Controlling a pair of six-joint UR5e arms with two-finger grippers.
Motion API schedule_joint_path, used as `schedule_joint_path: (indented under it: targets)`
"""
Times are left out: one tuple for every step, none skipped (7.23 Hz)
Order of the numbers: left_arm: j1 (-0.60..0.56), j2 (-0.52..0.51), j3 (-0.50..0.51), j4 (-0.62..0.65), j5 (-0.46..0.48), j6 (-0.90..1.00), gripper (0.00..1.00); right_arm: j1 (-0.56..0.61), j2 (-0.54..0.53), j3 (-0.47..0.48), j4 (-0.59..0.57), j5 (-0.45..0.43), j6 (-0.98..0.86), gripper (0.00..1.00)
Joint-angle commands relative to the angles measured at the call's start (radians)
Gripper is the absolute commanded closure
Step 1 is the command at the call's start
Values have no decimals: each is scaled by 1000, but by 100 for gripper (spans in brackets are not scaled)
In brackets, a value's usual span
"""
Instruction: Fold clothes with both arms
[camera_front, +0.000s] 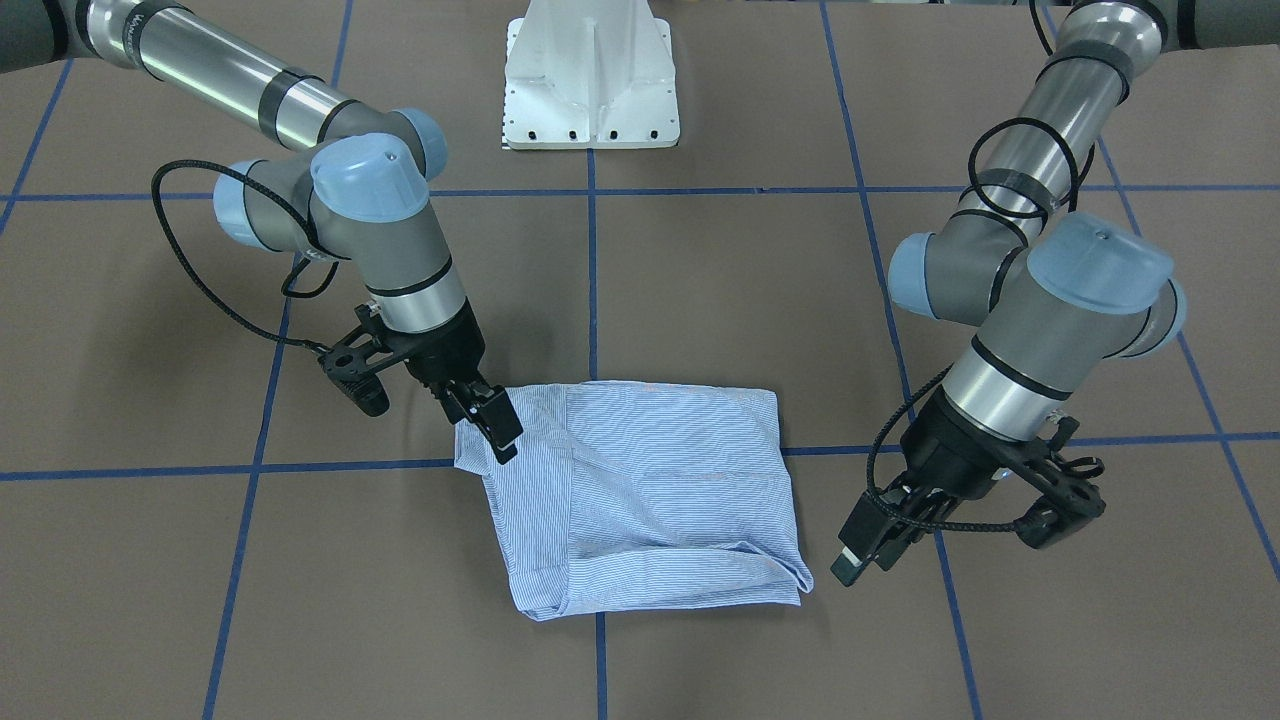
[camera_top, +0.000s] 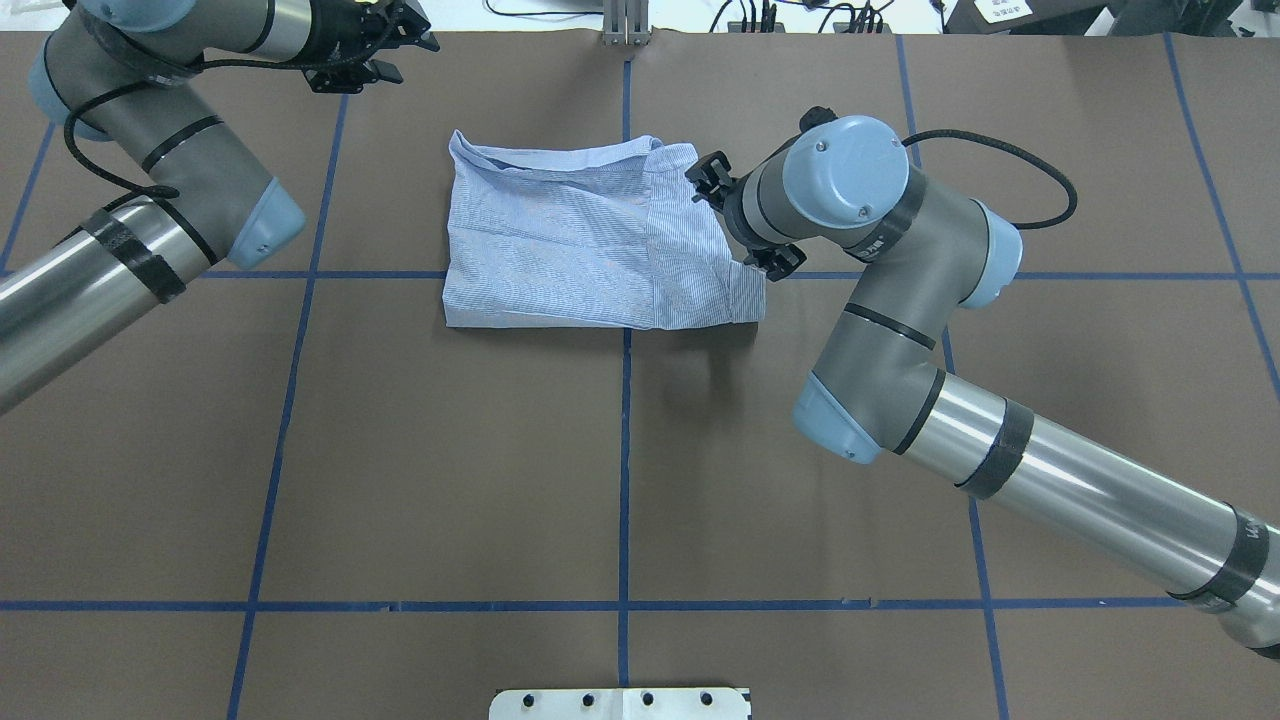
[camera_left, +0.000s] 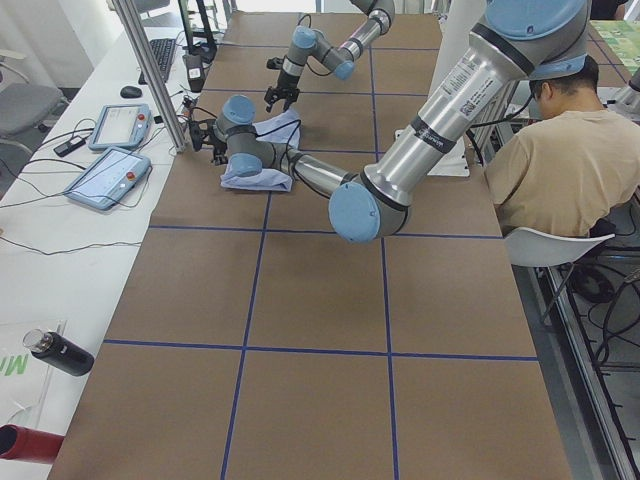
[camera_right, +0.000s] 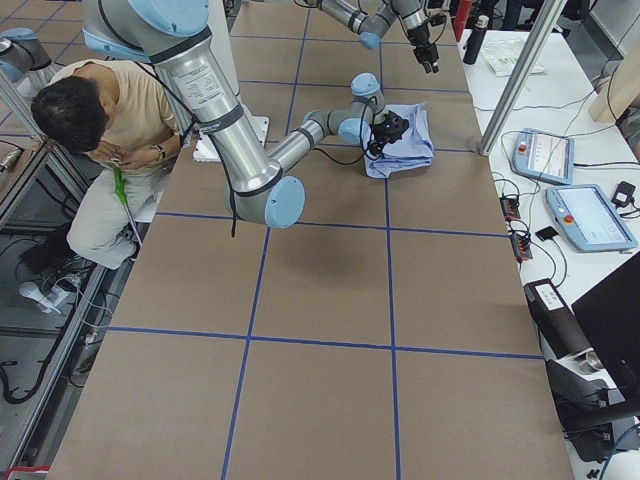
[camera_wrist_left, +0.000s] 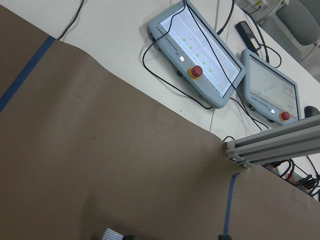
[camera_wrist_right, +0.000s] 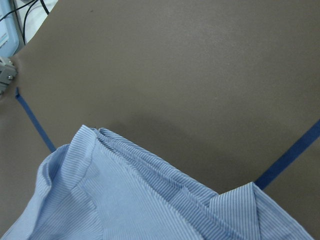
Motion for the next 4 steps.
schedule_joint_path:
  targets:
    - [-24,4,-11,0,-64,2,36,-4,50,-2,-36,-4,7,0]
    - [-28,35,-56,0,-83,2,37,-18,98,-49,-34,-30,4,0]
    - [-32,53,-86,2,-87,7,37,-42,209,-190,-31,-95,38,0]
    - [-50,61,-93,3,-118,29,37,-47,310,-330,-22,-131,68,62]
